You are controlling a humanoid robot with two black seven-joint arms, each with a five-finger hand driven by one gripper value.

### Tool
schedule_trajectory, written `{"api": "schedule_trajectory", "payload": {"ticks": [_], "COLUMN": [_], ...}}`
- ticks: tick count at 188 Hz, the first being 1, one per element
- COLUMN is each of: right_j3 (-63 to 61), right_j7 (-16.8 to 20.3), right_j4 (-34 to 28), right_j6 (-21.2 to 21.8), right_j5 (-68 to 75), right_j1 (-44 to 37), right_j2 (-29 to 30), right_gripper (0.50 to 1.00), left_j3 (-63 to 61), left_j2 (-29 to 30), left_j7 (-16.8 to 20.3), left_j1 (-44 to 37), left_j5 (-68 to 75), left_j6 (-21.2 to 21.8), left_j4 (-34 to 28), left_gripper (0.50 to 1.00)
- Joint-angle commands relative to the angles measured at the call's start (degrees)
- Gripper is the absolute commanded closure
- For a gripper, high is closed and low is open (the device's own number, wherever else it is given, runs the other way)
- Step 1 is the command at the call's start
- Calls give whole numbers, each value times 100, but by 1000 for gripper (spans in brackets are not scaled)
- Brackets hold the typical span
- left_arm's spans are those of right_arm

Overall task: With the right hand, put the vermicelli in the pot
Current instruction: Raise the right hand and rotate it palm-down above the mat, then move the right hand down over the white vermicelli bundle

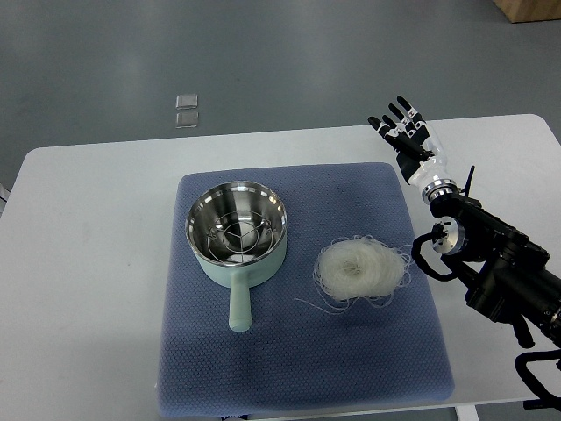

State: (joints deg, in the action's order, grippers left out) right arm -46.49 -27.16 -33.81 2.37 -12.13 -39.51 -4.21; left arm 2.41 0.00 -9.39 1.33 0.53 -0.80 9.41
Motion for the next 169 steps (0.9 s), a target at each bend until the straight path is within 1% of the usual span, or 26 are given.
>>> {"api": "schedule_trajectory", "payload": {"ticks": [1, 43, 87, 113, 141, 169], "right_j3": [-1, -1, 114, 316, 404, 667], "right_j7": [8, 8, 17, 17, 17, 17], "right_j4": [-3, -47, -109, -170, -759, -1524], "right_j6": [0, 9, 97, 334, 457, 773], "right_j5": [0, -8, -140, -1072, -2461, -3630], "right_j1": [-4, -22, -83, -189, -171, -197], "right_j2": [-1, -36, -353, -792, -1408, -2155], "right_gripper": [572, 572, 572, 572, 572, 572], "left_j3": [-4, -4, -4, 5, 5, 5], "left_j2": [0, 0, 0, 0, 0, 0], "left_j7": [-1, -1, -1, -1, -1, -1], "left_j1": [25, 25, 25, 25, 25, 34], "left_j5": [0, 0, 0, 0, 0, 0], "left_j6": [1, -8, -8, 1, 1, -8], "left_j4": [0, 0, 0, 0, 0, 0], "left_gripper": [500, 500, 500, 500, 500, 500]}}
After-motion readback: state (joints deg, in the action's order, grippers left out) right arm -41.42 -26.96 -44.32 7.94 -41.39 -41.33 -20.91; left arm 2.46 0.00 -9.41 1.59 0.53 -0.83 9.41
